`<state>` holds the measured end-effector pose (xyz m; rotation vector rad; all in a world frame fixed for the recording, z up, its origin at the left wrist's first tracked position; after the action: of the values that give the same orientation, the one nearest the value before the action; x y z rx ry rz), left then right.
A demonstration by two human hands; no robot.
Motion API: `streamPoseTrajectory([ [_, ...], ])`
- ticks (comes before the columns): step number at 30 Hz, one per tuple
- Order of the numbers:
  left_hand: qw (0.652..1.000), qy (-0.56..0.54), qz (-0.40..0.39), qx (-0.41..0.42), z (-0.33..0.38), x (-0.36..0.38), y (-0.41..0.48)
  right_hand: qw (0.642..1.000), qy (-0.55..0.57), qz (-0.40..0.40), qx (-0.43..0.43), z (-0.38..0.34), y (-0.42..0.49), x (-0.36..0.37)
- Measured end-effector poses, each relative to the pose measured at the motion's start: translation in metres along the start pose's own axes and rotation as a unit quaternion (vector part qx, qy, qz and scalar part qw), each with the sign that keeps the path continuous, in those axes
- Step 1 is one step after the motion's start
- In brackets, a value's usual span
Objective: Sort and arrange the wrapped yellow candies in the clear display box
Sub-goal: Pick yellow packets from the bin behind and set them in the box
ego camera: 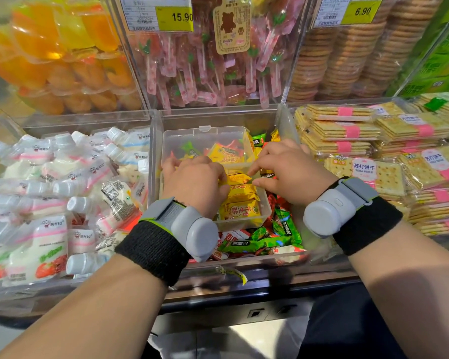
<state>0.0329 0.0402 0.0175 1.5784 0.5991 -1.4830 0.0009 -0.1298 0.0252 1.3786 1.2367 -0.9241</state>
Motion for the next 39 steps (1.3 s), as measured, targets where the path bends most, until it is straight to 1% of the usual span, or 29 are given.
streamPoseTrajectory([
  [7, 0.999, -0.012, 0.039, 0.022, 0.012, -0.005, 0.012, 0.998, 0.009, 0.065, 0.002, 0.011, 0.004, -0.018],
  [13, 0.998, -0.011, 0.036, 0.042, 0.026, -0.002, 0.026, 0.993, -0.016, 0.115, 0.024, 0.031, 0.007, -0.029],
  [19, 0.997, -0.015, 0.047, 0.065, 0.04, 0.001, 0.04, 0.991, -0.029, 0.117, 0.055, 0.048, 0.007, -0.027],
  [22, 0.997, -0.011, 0.045, 0.067, 0.043, 0.002, 0.049, 0.99, -0.037, 0.122, 0.053, 0.052, 0.004, -0.023],
  [26, 0.996, 0.01, 0.042, 0.078, 0.049, 0.008, 0.063, 0.99, -0.024, 0.124, 0.054, 0.056, 0.005, -0.02],
  [33, 0.992, 0.032, 0.071, 0.096, 0.055, 0.016, 0.08, 0.986, 0.038, 0.146, 0.067, 0.058, 0.005, -0.021],
  [36, 0.993, 0.038, 0.058, 0.095, 0.059, 0.022, 0.086, 0.984, 0.059, 0.148, 0.073, 0.06, 0.005, -0.022],
  [39, 0.995, 0.055, 0.011, 0.087, 0.065, 0.027, 0.094, 0.984, 0.065, 0.146, 0.076, 0.063, 0.005, -0.022],
])
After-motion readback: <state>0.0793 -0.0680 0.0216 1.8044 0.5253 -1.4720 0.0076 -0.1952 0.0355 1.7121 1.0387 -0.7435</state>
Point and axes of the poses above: each hand's wrist, its own y-axis towards the middle knuckle, its own x-axis out of the palm, z = x × y, the point moved 2 cm from there along y, towards the middle knuckle, and after that the axes turned 6 degrees about x, right-handed, at the moved point
